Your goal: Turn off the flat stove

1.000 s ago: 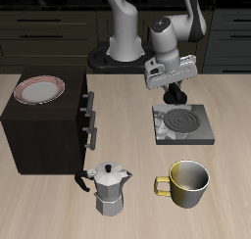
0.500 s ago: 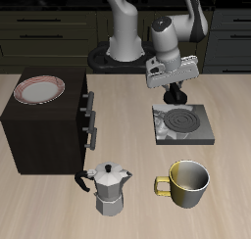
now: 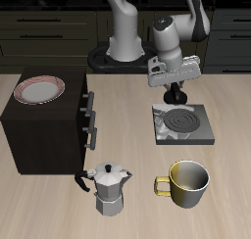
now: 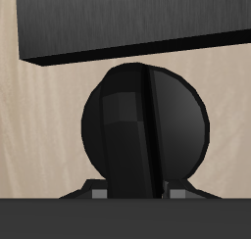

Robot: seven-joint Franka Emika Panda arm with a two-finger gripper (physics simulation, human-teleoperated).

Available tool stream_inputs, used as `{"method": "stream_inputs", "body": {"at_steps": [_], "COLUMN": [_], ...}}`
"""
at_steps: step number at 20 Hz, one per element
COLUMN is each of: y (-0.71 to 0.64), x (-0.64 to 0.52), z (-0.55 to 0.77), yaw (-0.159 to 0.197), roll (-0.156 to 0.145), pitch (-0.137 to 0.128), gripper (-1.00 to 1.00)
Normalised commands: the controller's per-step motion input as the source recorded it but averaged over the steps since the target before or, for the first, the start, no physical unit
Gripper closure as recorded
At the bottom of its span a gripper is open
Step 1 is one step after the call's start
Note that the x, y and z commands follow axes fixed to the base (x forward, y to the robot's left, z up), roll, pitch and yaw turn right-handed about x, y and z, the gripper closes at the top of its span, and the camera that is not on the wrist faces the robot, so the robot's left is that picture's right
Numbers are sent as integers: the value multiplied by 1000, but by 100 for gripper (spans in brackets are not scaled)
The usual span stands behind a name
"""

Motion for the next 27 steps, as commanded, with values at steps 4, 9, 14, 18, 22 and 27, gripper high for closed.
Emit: {"method": "stream_inputs", "body": {"at_steps": [4,9,14,18,22,27], "y": [55,28,105,159,143,89], "x": [89,59,38,5,-11,26], "z": [14,56,89,205,155,107], "yaw": [-67,-34,-57,-132,-86,-90], "roll": [0,-7,2,2,16,9], "pitch": [-12,-22,-20,-53,-16,-23], "gripper": [100,100,100,100,100,100]}}
